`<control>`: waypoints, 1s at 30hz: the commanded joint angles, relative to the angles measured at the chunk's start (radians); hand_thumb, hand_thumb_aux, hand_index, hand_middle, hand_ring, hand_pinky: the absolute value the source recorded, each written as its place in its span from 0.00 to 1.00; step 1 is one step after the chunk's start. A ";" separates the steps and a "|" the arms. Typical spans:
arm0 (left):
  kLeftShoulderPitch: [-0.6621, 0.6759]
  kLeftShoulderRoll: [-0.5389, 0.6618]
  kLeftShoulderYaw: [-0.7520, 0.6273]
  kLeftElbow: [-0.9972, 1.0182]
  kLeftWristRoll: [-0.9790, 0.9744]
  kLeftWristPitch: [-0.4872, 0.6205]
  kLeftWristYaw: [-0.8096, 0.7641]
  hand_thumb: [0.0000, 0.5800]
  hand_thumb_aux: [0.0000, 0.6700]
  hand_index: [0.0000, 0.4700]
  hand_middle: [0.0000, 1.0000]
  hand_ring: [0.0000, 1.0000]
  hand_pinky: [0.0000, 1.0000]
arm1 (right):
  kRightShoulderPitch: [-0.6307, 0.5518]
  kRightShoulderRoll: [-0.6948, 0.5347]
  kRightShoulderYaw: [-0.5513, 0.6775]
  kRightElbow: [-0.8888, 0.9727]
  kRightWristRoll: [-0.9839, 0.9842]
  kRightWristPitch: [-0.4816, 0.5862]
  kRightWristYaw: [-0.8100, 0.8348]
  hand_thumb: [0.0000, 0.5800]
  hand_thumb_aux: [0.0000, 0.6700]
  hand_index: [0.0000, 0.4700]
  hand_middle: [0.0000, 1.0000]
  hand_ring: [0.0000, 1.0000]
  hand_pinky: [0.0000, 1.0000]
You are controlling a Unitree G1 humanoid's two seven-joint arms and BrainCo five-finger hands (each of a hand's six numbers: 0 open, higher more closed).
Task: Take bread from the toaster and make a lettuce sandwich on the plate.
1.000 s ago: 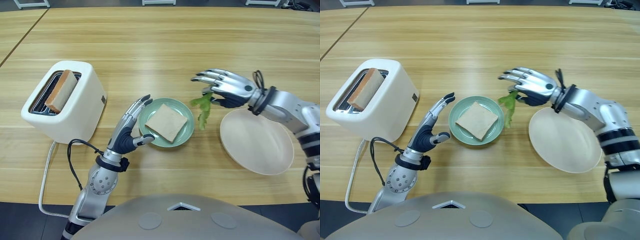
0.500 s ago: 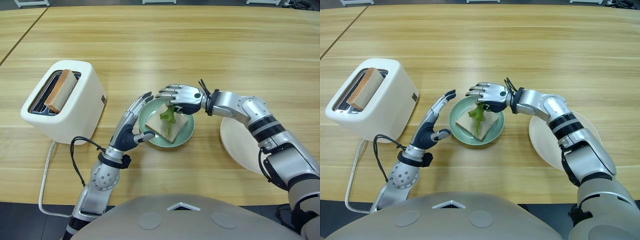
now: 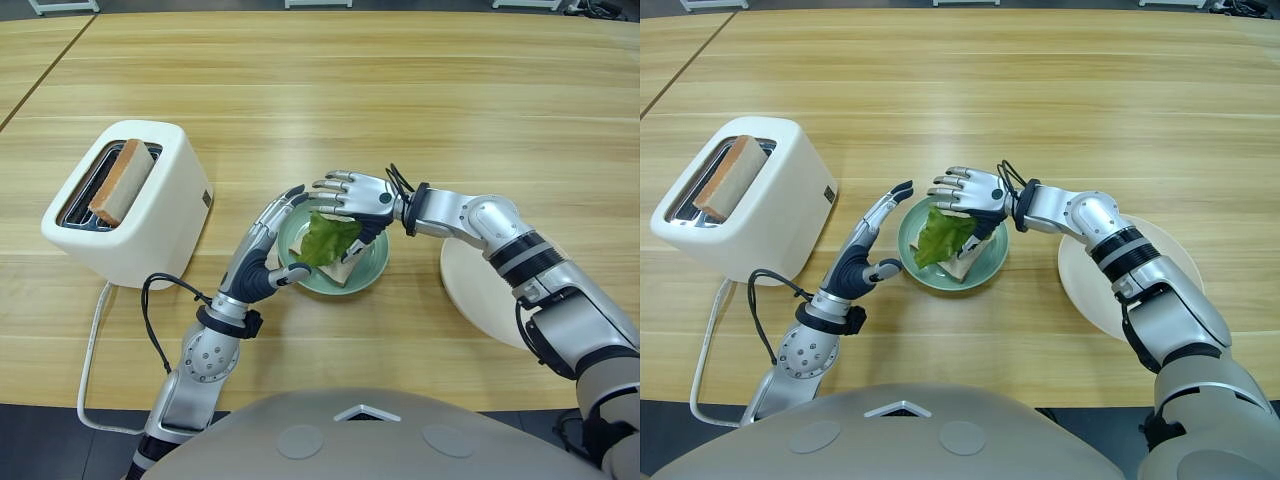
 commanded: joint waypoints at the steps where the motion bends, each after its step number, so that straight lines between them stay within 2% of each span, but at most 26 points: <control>1: 0.007 0.002 0.006 -0.001 -0.008 0.005 -0.008 0.00 0.00 0.00 0.00 0.00 0.00 | -0.017 -0.021 -0.003 -0.026 -0.003 0.008 0.002 0.00 0.00 0.00 0.00 0.00 0.00; 2: 0.008 0.002 0.006 -0.001 -0.009 0.005 -0.009 0.00 0.00 0.00 0.00 0.00 0.00 | -0.017 -0.024 -0.006 -0.035 0.003 0.007 0.006 0.13 0.07 0.07 0.00 0.00 0.00; 3: 0.009 0.003 0.007 -0.002 -0.009 0.004 -0.010 0.00 0.00 0.00 0.00 0.00 0.00 | -0.016 -0.027 -0.008 -0.041 0.010 0.006 0.010 0.47 0.27 0.27 0.00 0.00 0.00; 4: 0.010 0.003 0.007 -0.003 -0.009 0.004 -0.010 0.00 0.00 0.00 0.00 0.00 0.00 | -0.014 -0.028 -0.011 -0.046 0.019 0.002 0.015 0.76 0.51 0.51 0.00 0.00 0.00; 5: 0.011 0.003 0.007 -0.003 -0.009 0.004 -0.010 0.00 0.00 0.00 0.00 0.00 0.00 | -0.010 -0.030 -0.012 -0.051 0.027 -0.002 0.021 0.85 0.62 0.62 0.00 0.00 0.00; 6: 0.011 0.003 0.007 -0.004 -0.010 0.004 -0.010 0.00 0.00 0.00 0.00 0.00 0.00 | -0.004 -0.032 -0.014 -0.057 0.041 -0.006 0.030 0.90 0.68 0.68 0.00 0.00 0.00; 7: 0.012 0.003 0.007 -0.004 -0.010 0.004 -0.010 0.00 0.00 0.00 0.00 0.00 0.00 | 0.003 -0.033 -0.017 -0.062 0.057 -0.011 0.040 1.00 0.97 0.97 0.00 0.00 0.00; 8: 0.012 0.002 0.006 -0.005 -0.010 0.005 -0.011 0.00 0.00 0.00 0.00 0.00 0.00 | 0.011 -0.038 -0.021 -0.070 0.069 -0.012 0.047 1.00 0.95 0.95 0.00 0.00 0.00; 9: 0.012 0.002 0.005 -0.006 -0.010 0.005 -0.012 0.00 0.00 0.00 0.00 0.00 0.00 | 0.017 -0.044 -0.027 -0.075 0.083 -0.012 0.054 0.95 0.78 0.78 0.00 0.00 0.00; 10: 0.013 0.001 0.005 -0.006 -0.010 0.005 -0.012 0.00 0.00 0.00 0.00 0.00 0.00 | 0.021 -0.049 -0.034 -0.079 0.097 -0.013 0.060 0.85 0.61 0.61 0.00 0.00 0.00; 15: 0.016 -0.002 0.002 -0.005 -0.009 0.008 -0.013 0.00 0.00 0.00 0.00 0.00 0.00 | 0.043 -0.075 -0.082 -0.121 0.174 -0.019 0.096 0.76 0.51 0.51 0.00 0.00 0.00; 16: 0.016 -0.003 0.001 -0.004 -0.010 0.008 -0.013 0.00 0.00 0.00 0.00 0.00 0.00 | 0.048 -0.079 -0.090 -0.130 0.189 -0.019 0.103 0.65 0.41 0.41 0.00 0.00 0.00; 17: 0.015 -0.003 0.001 -0.003 -0.011 0.009 -0.014 0.00 0.00 0.00 0.00 0.00 0.00 | 0.053 -0.080 -0.096 -0.135 0.202 -0.020 0.111 0.11 0.05 0.05 0.00 0.00 0.00; 18: 0.015 -0.003 0.001 -0.002 -0.013 0.010 -0.015 0.00 0.00 0.00 0.00 0.00 0.00 | 0.058 -0.079 -0.098 -0.137 0.212 -0.022 0.120 0.03 0.02 0.02 0.00 0.00 0.00; 19: 0.014 -0.003 0.001 -0.001 -0.014 0.010 -0.016 0.00 0.00 0.00 0.00 0.00 0.00 | 0.062 -0.077 -0.096 -0.132 0.216 -0.024 0.128 0.00 0.00 0.00 0.00 0.00 0.00; 26: 0.010 -0.002 0.004 0.002 -0.019 0.011 -0.025 0.00 0.00 0.00 0.00 0.00 0.00 | 0.076 -0.068 -0.095 -0.111 0.248 -0.025 0.167 0.00 0.00 0.00 0.00 0.00 0.00; 30: 0.015 -0.004 0.005 -0.001 -0.021 0.011 -0.028 0.00 0.00 0.00 0.00 0.00 0.00 | 0.117 -0.043 -0.060 -0.037 0.364 -0.048 0.287 0.00 0.00 0.00 0.00 0.00 0.00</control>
